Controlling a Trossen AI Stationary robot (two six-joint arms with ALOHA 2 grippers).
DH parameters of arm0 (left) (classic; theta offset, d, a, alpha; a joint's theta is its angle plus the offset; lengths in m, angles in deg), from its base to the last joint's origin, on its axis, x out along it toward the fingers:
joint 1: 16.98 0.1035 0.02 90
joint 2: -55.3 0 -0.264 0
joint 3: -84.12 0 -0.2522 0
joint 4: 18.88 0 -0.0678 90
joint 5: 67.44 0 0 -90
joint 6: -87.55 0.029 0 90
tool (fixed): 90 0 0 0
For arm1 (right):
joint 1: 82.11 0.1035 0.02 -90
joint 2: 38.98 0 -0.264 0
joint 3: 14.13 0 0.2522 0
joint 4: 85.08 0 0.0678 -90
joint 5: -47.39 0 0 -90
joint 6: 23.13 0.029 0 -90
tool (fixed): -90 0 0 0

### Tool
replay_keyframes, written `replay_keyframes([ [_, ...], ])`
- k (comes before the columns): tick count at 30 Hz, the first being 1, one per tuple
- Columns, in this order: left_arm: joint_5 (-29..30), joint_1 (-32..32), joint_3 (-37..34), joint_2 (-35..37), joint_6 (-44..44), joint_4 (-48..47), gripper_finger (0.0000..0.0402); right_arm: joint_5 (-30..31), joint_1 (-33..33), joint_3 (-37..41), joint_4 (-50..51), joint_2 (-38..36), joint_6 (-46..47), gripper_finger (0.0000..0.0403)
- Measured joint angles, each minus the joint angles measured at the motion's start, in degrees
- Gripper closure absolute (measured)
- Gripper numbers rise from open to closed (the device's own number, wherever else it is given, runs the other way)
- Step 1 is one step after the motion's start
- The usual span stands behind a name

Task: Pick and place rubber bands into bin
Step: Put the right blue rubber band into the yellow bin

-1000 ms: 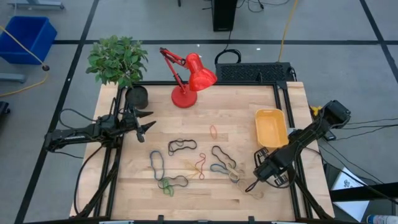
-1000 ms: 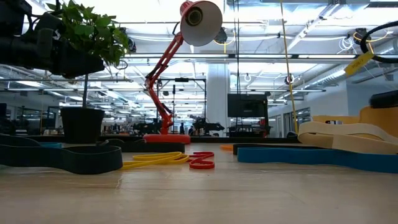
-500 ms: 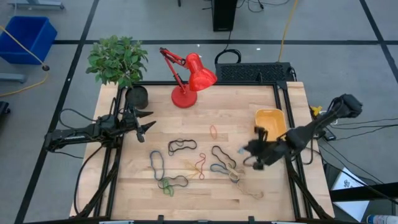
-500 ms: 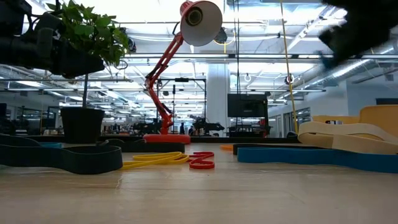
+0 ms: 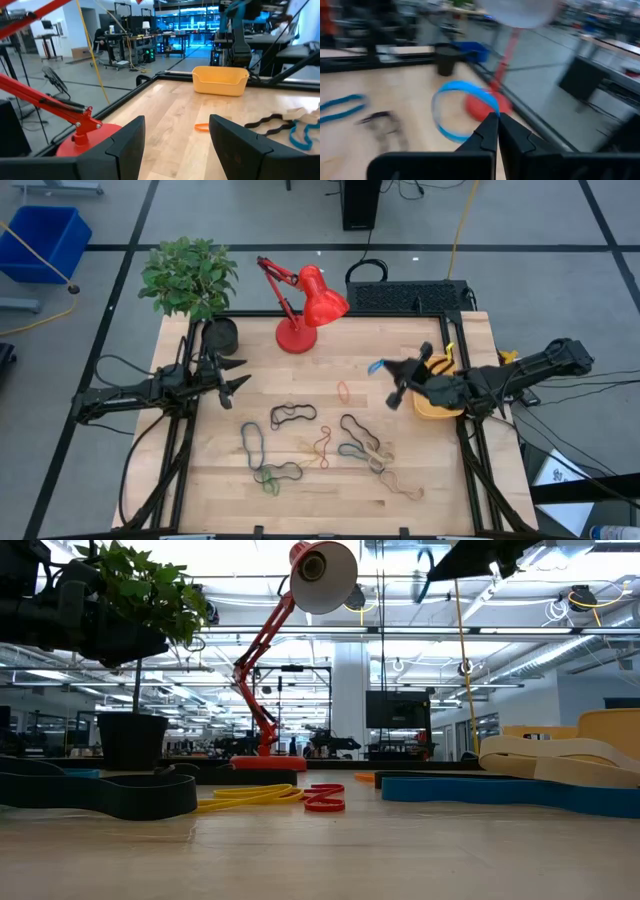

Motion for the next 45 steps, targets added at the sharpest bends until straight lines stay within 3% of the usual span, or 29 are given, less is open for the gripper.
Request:
replay_keyframes([
  [3, 0.0, 0.0, 0.0, 0.0, -1.6, 0.0, 0.0174, 1.6, -3.5, -4.2, 9.7, 0.1, 3.7, 0.0403],
  [6, 0.0, 0.0, 0.0, 0.0, -1.4, 0.0, 0.0174, 0.0, -7.9, -9.4, 24.0, 0.3, 13.6, 0.0403],
  [11, 0.0, 0.0, 0.0, 0.0, -1.3, 0.0, 0.0174, -13.3, -16.7, -15.4, 47.9, 1.6, 32.3, 0.0403],
  [17, 0.0, 0.0, 0.0, 0.0, -1.3, 0.1, 0.0174, -30.7, -25.4, -14.2, 67.8, 5.4, 46.3, 0.0403],
  [24, 0.1, 0.0, 0.0, 0.0, -1.2, 0.1, 0.0174, -40.4, -28.8, -4.8, 64.8, 6.8, 46.8, 0.0403],
  [30, 0.1, 0.0, 0.0, 0.0, -1.1, 0.1, 0.0174, -44.9, -30.3, 3.7, 59.9, 6.8, 47.5, 0.0403],
  [35, 0.1, 0.0, 0.0, 0.0, -1.1, 0.1, 0.0174, -44.9, -30.5, 7.5, 57.0, 6.8, 47.4, 0.04],
  [45, 0.1, 0.0, 0.0, 0.0, -1.2, 0.1, 0.0174, -45.0, -30.5, 8.0, 56.6, 6.7, 47.3, 0.0379],
])
